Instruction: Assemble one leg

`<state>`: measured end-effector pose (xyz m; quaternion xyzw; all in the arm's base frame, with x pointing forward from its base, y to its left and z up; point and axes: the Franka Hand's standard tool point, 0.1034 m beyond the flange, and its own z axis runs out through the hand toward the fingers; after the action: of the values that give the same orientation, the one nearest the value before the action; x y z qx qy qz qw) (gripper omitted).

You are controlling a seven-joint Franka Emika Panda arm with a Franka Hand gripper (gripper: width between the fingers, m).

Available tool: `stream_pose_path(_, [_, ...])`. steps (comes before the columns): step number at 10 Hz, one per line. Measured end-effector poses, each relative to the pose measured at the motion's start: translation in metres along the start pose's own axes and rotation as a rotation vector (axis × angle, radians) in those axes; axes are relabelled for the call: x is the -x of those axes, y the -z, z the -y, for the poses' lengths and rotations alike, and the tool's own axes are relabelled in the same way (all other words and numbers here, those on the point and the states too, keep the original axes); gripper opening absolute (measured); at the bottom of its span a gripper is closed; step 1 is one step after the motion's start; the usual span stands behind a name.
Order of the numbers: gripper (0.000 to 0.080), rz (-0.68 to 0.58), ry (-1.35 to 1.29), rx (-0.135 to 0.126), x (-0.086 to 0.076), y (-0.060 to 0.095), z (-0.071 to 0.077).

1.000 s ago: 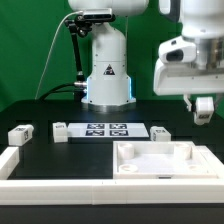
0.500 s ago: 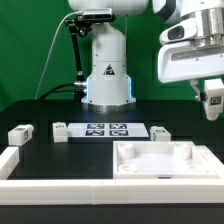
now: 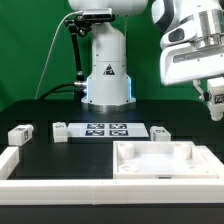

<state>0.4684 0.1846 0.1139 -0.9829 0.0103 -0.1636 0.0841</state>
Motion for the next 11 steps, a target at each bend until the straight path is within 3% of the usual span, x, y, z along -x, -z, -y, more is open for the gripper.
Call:
stream_pose_path(4, [0.0290,-0.046,0.112,0.022,-0.027,-0.012,-0.037])
stream_pose_path(8, [0.0290,-0.044,0.120,0.020,-0.027,-0.012,-0.035])
stream_pose_path(11, [0.0290,-0.072,0.219,0.028,-0.057,-0.018,-0.045])
